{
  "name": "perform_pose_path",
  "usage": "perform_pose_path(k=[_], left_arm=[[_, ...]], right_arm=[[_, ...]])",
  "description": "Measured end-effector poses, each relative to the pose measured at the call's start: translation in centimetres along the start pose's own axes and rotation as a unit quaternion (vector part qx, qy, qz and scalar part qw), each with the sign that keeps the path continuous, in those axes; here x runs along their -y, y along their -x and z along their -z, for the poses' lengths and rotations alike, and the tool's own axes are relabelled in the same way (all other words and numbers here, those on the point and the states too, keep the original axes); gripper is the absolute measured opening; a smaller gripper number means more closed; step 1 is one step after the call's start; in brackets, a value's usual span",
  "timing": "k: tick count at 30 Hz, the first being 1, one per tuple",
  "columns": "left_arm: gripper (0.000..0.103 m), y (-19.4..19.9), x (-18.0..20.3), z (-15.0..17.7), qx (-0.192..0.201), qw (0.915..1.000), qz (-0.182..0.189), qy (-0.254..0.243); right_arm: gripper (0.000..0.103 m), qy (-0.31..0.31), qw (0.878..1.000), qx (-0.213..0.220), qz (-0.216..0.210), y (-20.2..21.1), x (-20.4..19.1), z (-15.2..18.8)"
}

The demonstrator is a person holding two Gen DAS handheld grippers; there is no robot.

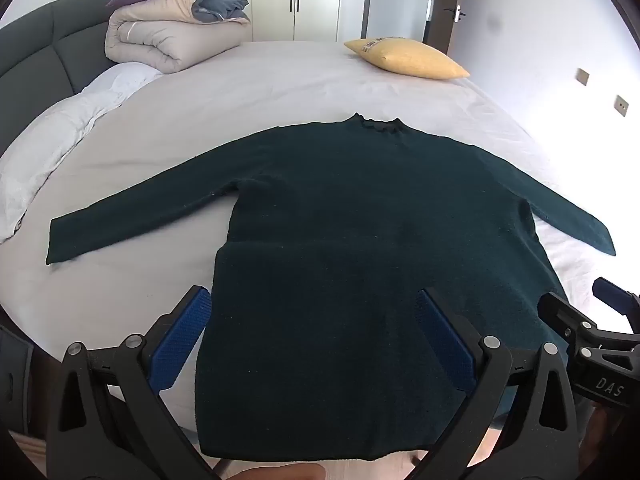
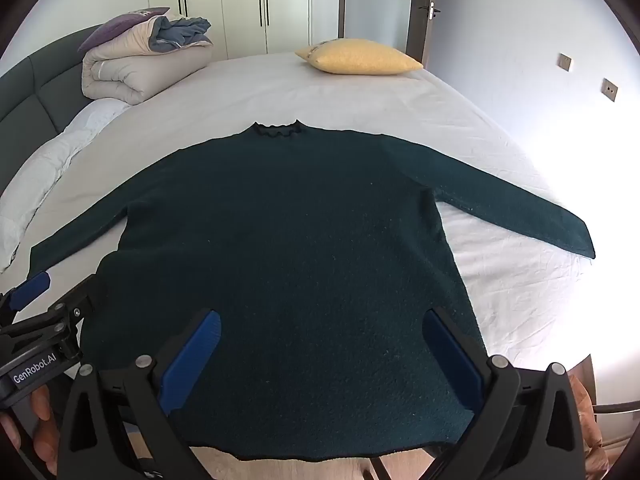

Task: Fold small clothes

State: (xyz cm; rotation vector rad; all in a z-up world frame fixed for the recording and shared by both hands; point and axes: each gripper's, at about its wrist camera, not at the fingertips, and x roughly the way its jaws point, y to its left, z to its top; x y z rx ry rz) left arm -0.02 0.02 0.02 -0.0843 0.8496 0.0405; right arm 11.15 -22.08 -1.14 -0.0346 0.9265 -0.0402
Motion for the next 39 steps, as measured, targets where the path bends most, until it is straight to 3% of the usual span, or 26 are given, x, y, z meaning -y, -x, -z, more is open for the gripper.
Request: perform_pose_path(k=[39], left_arm=[[0.103,-0.8,0.1,0.4,-0.005,1.0000,-0.007,-0.002]], right_arm=[[0.103,0.005,1.000,-0.008,0.001,-0.8,-0.5,0.6]])
